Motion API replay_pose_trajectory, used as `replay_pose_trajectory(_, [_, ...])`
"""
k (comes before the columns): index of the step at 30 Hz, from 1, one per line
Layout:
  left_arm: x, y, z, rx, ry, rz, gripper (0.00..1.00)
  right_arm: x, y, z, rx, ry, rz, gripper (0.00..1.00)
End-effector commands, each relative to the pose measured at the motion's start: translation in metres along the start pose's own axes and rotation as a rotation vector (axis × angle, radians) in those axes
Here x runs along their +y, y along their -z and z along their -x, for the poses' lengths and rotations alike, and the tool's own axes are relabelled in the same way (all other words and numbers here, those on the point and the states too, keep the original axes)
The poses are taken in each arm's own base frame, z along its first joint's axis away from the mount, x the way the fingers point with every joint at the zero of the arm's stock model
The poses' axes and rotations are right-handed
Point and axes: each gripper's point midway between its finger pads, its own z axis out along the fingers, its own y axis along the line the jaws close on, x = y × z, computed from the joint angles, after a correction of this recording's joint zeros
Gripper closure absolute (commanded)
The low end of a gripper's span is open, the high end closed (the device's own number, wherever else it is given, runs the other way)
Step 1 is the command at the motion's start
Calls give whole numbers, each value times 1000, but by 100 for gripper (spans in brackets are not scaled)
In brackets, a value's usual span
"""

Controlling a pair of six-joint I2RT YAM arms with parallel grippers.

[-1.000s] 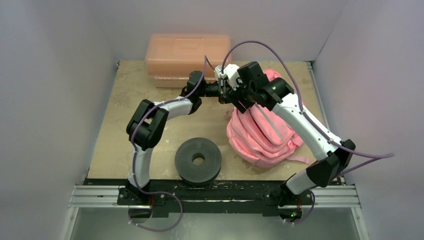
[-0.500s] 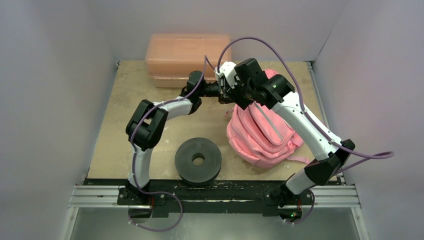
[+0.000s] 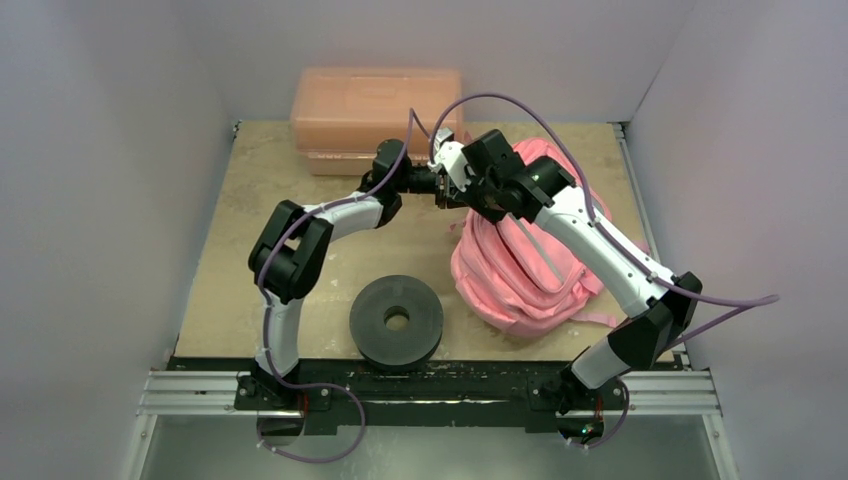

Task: Pack the student bag
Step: Zip the student bag at the center of the board.

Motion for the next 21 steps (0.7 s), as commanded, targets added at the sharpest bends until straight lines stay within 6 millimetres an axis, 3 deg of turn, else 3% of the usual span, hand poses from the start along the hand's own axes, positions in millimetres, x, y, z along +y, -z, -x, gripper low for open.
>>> replay_pose_trajectory(1, [-120,14,-18,13,-355,-182,100,11,-1,-3,-6,17,54,78])
replay_pose_trajectory(7, [-106,13,-9,-2,-316,-156,100,5,7,13,-105,-21,34,100])
replay_pose_trajectory(11, [-87,16,3,-25,-239,-136,100,8,16,34,-303,-60,47,100])
replay_pose_trajectory(21, [-39,31,30,-88,-90,-79,100,23,31,45,-862,-99,184,100])
